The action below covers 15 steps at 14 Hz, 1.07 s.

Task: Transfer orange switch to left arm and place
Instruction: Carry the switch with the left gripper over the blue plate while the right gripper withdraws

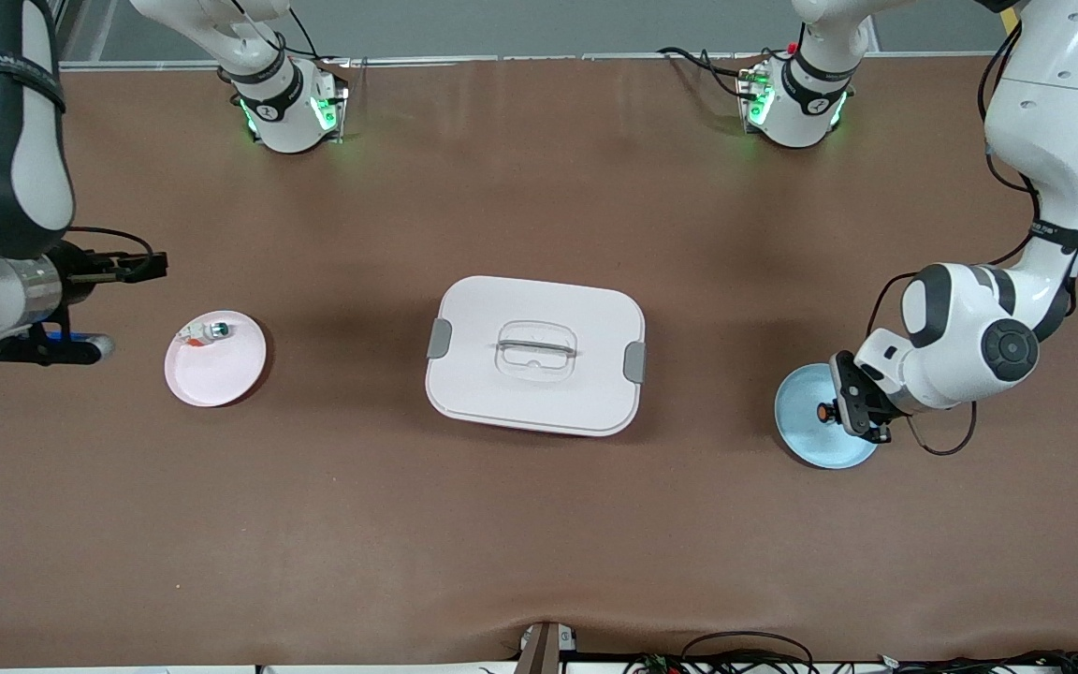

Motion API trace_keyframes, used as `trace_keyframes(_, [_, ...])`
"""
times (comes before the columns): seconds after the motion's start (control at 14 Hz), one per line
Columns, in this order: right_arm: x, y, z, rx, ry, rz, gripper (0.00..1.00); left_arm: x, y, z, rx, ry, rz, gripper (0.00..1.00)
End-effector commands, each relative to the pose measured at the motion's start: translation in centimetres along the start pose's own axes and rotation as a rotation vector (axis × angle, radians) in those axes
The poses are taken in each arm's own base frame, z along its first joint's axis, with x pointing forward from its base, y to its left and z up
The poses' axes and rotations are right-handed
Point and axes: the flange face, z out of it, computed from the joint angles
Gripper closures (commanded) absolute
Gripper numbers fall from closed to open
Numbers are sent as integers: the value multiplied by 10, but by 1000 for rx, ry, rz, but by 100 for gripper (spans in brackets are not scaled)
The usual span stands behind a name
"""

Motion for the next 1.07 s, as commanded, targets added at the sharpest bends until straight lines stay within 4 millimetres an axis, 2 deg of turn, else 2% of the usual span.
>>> trace_keyframes(0.0, [-9, 2, -6, 5, 8, -12, 0, 3, -1, 2, 6, -20, 47, 100])
trace_keyframes(0.14, [-12, 5, -8, -1, 14, -11, 0, 8, -1, 1, 9, -30, 71, 100])
trace_keyframes(0.36, [-12, 28, -8, 17, 21, -27, 0, 7, 0, 7, 6, -57, 105, 100])
trace_keyframes(0.5, [-12, 27, -10, 13, 27, -26, 0, 7, 0, 9, 3, -60, 110, 99])
trace_keyframes(0.57, [-14, 25, -12, 13, 33, -30, 0, 8, 0, 10, 1, -58, 111, 79])
trace_keyframes(0.64, [-16, 23, -14, 14, 38, -36, 0, 8, 0, 10, 2, -58, 109, 64])
trace_keyframes(0.71, [-21, 19, -20, 7, 52, -39, 0, 8, 0, 9, 4, -58, 94, 11])
trace_keyframes(0.78, [-24, 11, -27, -7, 61, -40, 0, 7, 0, 9, 1, -50, 56, 0])
trace_keyframes(1.0, [-35, 27, -49, 5, 118, -10, 0, 5, -3, -4, 17, -52, -13, 0])
